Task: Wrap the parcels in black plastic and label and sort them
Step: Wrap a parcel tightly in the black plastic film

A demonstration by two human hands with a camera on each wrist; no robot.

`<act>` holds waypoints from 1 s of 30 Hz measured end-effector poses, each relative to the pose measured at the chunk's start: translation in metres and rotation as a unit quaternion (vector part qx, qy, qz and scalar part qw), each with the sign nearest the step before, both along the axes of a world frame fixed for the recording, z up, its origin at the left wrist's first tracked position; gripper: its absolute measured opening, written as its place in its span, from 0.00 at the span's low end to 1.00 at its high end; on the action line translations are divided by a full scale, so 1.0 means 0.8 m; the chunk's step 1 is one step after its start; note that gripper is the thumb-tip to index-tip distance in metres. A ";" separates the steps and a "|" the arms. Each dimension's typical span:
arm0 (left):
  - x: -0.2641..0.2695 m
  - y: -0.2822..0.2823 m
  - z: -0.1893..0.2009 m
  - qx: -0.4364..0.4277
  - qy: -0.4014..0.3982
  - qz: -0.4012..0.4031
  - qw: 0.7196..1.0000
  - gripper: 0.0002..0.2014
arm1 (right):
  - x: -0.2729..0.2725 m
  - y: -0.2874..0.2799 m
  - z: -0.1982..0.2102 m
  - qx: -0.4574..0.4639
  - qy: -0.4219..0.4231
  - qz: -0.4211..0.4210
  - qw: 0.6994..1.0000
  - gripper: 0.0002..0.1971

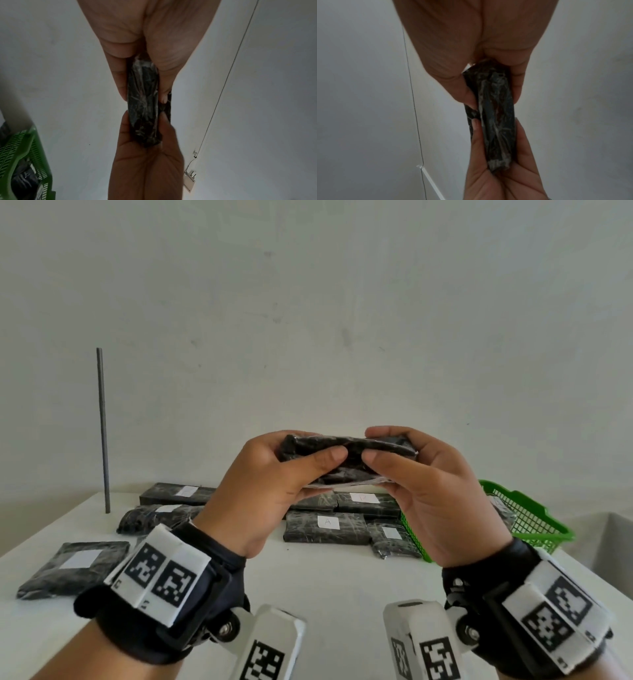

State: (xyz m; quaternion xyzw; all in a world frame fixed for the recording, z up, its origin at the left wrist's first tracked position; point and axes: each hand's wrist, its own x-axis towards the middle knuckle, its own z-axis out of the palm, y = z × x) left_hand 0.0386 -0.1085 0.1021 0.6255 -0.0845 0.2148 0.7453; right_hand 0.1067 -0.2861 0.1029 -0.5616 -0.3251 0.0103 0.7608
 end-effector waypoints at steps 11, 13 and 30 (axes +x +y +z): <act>-0.009 -0.002 0.005 -0.016 0.034 -0.017 0.999 0.19 | -0.007 0.004 0.002 -0.023 -0.005 -0.028 0.999 0.16; -0.009 -0.004 0.005 -0.031 0.037 -0.014 0.999 0.19 | -0.007 0.006 0.001 -0.030 -0.027 -0.054 0.998 0.13; -0.016 0.007 0.012 -0.065 0.035 -0.026 0.997 0.17 | -0.005 -0.004 0.004 0.026 0.046 0.072 0.996 0.12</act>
